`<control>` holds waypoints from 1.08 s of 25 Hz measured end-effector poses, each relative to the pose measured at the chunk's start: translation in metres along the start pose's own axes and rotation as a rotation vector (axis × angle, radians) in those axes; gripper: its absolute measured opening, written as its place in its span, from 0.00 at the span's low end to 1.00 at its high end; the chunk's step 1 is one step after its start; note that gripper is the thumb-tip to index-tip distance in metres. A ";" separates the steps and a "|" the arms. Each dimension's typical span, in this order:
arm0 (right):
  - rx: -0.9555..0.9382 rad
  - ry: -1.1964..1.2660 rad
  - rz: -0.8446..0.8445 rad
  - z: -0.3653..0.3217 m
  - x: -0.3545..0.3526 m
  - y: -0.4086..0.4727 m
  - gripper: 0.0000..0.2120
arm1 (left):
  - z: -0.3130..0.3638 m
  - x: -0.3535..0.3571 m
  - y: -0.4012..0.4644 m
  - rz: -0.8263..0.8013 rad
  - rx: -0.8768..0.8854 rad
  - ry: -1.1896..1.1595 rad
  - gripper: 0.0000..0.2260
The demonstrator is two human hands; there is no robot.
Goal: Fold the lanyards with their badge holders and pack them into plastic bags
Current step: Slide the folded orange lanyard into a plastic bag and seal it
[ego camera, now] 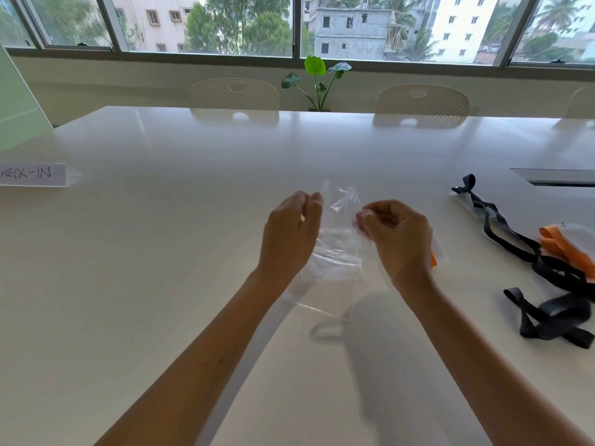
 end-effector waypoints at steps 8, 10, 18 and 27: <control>0.150 0.185 -0.248 -0.014 -0.003 0.012 0.09 | -0.033 0.038 -0.004 -0.133 -0.777 -0.539 0.13; 0.163 0.111 -0.284 -0.009 -0.006 0.020 0.09 | -0.026 0.036 0.002 -0.077 -0.670 -0.535 0.13; 0.076 0.172 -0.335 -0.011 -0.017 0.046 0.17 | -0.001 0.027 0.009 0.148 -0.210 -0.120 0.12; 0.043 0.035 -0.531 0.002 -0.012 0.060 0.37 | -0.007 0.035 0.016 0.110 -0.245 -0.047 0.12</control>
Point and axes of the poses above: each hand's wrist, its own y-axis towards the middle knuckle, its own x-axis out of the palm, z = x × y, the point moved 8 cm from there along y, towards the middle knuckle, and after that the axes turned 15 degrees about z, right-handed, at the moved point
